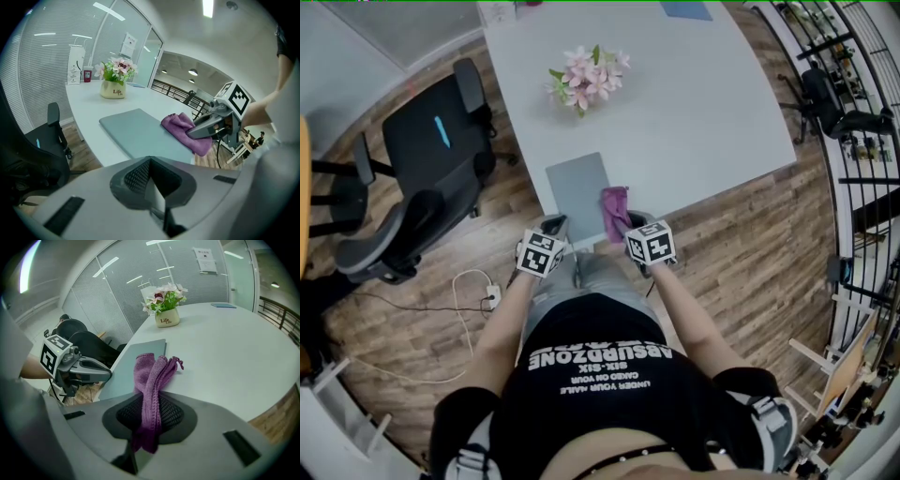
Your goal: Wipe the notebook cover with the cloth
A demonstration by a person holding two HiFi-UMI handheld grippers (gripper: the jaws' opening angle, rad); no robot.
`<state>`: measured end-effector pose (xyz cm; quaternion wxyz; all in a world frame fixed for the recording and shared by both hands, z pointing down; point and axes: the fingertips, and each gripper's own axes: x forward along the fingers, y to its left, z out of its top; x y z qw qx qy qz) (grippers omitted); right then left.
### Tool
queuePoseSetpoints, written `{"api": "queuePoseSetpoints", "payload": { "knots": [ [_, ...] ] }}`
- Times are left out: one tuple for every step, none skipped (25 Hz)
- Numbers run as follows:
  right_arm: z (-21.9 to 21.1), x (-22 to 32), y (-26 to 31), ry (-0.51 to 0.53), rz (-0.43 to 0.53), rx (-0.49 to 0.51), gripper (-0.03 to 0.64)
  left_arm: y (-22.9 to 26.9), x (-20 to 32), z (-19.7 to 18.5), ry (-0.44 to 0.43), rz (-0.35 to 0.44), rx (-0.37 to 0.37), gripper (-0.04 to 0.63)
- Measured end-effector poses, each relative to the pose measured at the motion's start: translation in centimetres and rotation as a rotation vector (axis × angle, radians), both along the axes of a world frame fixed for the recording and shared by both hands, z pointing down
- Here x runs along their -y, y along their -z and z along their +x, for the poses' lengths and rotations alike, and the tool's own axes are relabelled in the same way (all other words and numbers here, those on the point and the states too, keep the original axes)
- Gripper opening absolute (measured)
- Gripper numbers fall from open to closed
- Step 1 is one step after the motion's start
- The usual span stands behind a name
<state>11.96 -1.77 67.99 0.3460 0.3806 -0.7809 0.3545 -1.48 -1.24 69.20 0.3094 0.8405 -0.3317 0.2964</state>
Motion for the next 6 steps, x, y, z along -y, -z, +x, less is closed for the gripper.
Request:
{"api": "queuePoseSetpoints", "payload": {
  "knots": [
    [0.01,0.05,0.0,-0.001,-0.001,0.0,0.081,0.0,0.04,0.0,-0.001,0.0,0.0,0.017],
    [0.03,0.1,0.02,-0.002,-0.003,0.001,0.081,0.0,0.09,0.0,-0.001,-0.001,-0.001,0.017],
    [0.05,0.16,0.04,-0.002,-0.004,0.002,0.081,-0.03,0.14,0.01,0.0,-0.003,-0.002,0.017],
    [0.09,0.21,0.06,-0.002,-0.005,0.003,0.081,-0.1,0.19,0.02,0.003,-0.006,-0.004,0.017],
    [0.13,0.25,0.09,-0.002,-0.006,0.003,0.081,-0.22,0.22,0.02,0.007,-0.009,-0.007,0.017],
    [0.18,0.28,0.11,-0.001,-0.006,0.003,0.081,-0.36,0.24,0.02,0.011,-0.014,-0.01,0.017]
  ]
}}
